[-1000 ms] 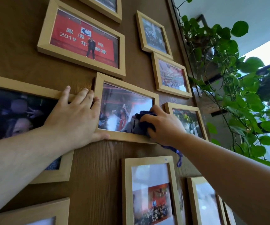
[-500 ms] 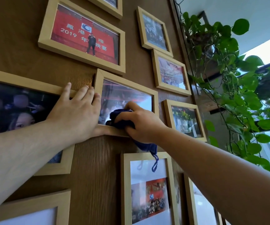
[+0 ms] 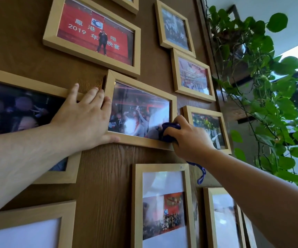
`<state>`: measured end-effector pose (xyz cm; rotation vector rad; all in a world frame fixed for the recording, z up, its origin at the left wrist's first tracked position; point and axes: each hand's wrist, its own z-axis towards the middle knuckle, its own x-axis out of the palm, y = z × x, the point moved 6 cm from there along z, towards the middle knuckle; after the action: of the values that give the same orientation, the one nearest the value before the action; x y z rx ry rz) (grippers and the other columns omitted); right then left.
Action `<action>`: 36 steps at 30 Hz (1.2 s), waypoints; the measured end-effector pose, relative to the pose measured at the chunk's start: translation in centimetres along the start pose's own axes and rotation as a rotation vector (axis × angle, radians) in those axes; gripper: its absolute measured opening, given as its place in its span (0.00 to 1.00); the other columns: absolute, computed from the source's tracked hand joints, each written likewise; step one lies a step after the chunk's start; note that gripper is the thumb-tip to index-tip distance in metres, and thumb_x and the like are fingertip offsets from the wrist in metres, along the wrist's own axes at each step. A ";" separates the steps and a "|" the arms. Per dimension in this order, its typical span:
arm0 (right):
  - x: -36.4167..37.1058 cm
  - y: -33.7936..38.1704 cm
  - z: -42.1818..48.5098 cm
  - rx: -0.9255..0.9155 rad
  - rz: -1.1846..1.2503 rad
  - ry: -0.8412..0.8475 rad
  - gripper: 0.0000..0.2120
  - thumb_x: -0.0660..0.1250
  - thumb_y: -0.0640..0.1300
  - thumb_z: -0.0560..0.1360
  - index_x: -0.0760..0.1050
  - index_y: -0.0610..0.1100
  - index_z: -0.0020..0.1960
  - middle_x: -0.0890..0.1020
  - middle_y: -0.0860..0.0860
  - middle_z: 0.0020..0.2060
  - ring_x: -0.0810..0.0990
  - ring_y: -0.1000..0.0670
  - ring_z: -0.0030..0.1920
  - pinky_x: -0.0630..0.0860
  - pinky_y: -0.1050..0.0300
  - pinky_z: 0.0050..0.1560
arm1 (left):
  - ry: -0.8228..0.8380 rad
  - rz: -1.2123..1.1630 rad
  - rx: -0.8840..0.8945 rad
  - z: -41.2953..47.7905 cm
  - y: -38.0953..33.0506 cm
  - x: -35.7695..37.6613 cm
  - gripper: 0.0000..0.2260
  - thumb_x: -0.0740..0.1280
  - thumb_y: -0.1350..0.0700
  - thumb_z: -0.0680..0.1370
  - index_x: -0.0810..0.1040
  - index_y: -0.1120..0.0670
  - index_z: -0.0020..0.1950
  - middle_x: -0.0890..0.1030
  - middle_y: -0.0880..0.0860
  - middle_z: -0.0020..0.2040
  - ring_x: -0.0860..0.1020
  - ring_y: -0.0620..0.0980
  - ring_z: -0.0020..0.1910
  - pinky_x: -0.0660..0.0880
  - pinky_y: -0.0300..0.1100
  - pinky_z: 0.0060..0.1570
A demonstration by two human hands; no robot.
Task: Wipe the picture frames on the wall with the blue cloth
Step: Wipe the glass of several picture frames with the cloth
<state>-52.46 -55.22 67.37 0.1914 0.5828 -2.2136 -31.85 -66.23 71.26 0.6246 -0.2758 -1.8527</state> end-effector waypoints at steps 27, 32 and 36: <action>-10.4 13.5 3.6 -0.111 0.249 -0.276 0.16 0.63 0.47 0.76 0.71 0.49 0.63 0.70 0.43 0.60 0.74 0.45 0.46 0.67 0.56 0.36 | -0.157 0.074 0.150 -8.7 10.0 -2.4 0.52 0.41 0.22 0.66 0.58 0.59 0.75 0.63 0.62 0.75 0.60 0.59 0.74 0.57 0.62 0.71; -12.8 18.1 3.9 -0.071 0.271 -0.269 0.16 0.63 0.47 0.75 0.71 0.49 0.62 0.70 0.43 0.59 0.76 0.41 0.47 0.75 0.47 0.37 | -0.097 0.075 0.116 -11.7 14.4 -2.3 0.54 0.40 0.21 0.63 0.51 0.57 0.77 0.56 0.58 0.78 0.53 0.56 0.76 0.52 0.59 0.74; -13.8 21.0 4.4 -0.048 0.275 -0.262 0.16 0.65 0.47 0.74 0.71 0.49 0.61 0.70 0.42 0.59 0.76 0.40 0.44 0.77 0.44 0.36 | -0.055 0.074 0.075 -13.3 17.5 -1.4 0.56 0.41 0.20 0.61 0.49 0.57 0.77 0.53 0.58 0.79 0.50 0.56 0.77 0.51 0.58 0.74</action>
<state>-27.30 -59.53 68.51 -0.0429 0.4355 -1.9172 -10.29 -69.85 68.91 0.6076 -0.4014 -1.7964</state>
